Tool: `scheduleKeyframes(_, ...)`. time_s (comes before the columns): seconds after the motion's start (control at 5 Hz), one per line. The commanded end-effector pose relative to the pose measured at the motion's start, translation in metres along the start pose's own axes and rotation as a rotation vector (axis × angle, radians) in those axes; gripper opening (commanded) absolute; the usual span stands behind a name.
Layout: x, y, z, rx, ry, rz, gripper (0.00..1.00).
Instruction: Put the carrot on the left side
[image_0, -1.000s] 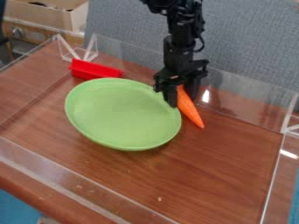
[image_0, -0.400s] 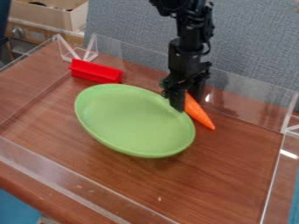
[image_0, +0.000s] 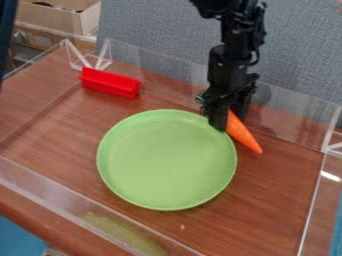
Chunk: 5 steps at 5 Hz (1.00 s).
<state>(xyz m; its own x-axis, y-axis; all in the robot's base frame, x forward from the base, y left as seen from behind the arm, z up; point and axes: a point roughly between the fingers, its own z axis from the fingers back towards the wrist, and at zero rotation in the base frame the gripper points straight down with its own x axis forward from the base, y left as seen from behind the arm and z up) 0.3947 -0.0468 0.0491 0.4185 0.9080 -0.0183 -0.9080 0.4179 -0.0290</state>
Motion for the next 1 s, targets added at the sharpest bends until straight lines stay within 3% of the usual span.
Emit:
scheduleKeyframes(0.0, -0.012, -0.015, 0.038, -0.099, -0.037, 0.027, 0.00)
scheduleKeyframes(0.2, -0.024, -0.019, 0.039, -0.102, -0.033, 0.067, 0.00)
scheduleKeyframes(0.4, -0.036, -0.026, 0.028, -0.097, -0.037, 0.088, 0.00)
scheduleKeyframes(0.8, -0.044, -0.023, 0.010, -0.089, -0.043, 0.170, 0.00)
